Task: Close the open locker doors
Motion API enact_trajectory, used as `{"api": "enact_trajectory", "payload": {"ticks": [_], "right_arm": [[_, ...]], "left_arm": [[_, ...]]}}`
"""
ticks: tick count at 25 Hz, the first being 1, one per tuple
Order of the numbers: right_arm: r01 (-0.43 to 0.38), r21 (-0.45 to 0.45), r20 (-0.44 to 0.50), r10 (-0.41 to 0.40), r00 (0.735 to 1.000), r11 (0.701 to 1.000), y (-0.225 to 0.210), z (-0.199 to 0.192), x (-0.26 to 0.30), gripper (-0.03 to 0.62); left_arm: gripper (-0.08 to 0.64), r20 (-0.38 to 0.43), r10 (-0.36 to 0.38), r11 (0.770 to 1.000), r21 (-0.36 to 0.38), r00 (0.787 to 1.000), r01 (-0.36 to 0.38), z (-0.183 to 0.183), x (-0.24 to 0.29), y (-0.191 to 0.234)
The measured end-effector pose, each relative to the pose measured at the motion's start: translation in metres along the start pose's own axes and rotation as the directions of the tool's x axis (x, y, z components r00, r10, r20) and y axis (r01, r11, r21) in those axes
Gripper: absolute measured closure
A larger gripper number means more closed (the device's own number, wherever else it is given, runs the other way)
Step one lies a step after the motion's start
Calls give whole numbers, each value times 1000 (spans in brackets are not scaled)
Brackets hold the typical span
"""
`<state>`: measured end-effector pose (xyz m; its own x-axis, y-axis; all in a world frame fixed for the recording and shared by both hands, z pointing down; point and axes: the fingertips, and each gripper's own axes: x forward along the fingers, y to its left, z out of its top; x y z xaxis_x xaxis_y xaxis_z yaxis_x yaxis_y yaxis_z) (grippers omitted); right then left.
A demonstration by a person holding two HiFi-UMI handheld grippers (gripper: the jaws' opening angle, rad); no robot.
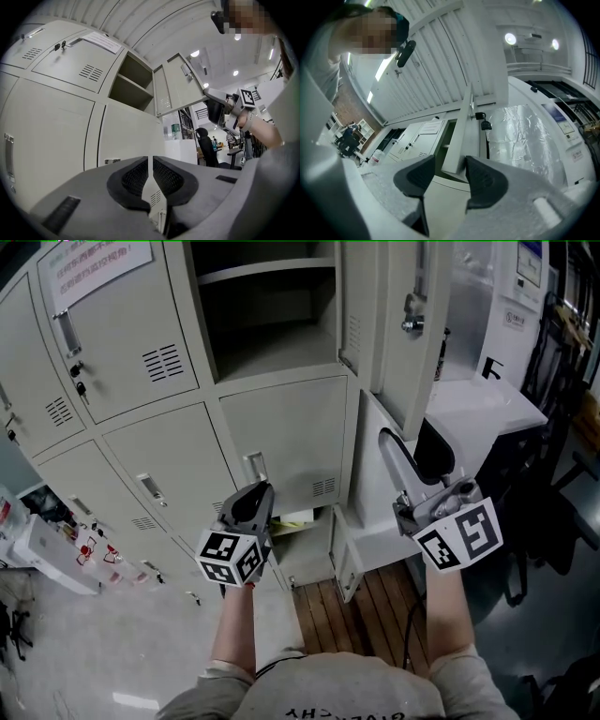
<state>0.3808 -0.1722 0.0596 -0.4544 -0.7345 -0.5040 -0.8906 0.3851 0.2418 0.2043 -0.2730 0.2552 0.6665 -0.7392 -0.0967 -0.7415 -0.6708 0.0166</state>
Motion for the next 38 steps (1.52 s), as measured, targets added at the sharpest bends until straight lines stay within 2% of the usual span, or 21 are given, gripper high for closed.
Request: {"api": "enact_trajectory", "payload": {"ticks": [15,28,38], "right_arm": [[-131,-41,8,131,991,991,64,-12,41,391],[-230,16,7,230,973,973,108,-35,86,391],[-262,84,5,262,965,961,135,-63,127,391]], "left_arm": [[531,4,67,998,15,998,-67,13,-32,38],[531,8,126,992,-6,992,-126,10,-65,73],[531,28,142,990,-7,989,-142,14,-87,102]]}}
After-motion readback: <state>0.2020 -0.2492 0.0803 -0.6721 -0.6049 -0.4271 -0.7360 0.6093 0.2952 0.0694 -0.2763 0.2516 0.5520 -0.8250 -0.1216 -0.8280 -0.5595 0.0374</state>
